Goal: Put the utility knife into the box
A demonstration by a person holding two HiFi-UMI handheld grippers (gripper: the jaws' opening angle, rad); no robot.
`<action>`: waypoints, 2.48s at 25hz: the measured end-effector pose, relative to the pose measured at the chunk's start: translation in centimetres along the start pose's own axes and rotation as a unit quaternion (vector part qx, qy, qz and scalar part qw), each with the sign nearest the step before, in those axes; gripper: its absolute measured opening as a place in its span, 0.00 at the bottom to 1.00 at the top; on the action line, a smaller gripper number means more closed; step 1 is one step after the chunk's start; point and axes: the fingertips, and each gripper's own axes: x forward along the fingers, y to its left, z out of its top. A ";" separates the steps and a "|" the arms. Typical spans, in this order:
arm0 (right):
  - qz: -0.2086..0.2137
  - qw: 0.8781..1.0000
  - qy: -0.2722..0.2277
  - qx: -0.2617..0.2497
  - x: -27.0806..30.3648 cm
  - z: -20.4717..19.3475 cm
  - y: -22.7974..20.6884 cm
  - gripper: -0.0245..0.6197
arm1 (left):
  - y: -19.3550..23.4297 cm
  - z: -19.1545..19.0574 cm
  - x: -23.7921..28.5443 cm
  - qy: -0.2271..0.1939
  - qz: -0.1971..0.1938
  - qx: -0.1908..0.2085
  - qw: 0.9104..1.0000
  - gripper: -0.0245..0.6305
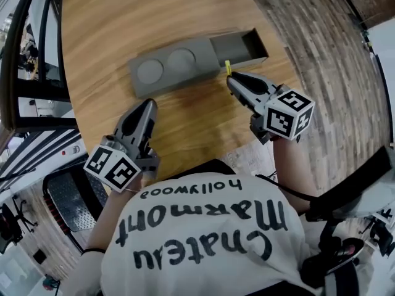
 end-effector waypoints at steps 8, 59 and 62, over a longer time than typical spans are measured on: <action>-0.096 0.961 0.148 -0.212 2.1 0.6 -4.1 0.13 | 0.4 0.2 1.0 0.016 -0.004 -0.023 1.000 0.05; -0.060 0.993 0.005 -0.099 2.5 6.1 -6.9 0.12 | 4.1 -0.2 -0.9 0.013 0.010 -0.030 0.999 0.05; -0.031 0.995 -0.076 -0.061 -1.3 6.7 -2.9 0.13 | 2.2 -0.2 -1.9 0.008 0.000 -0.015 1.000 0.05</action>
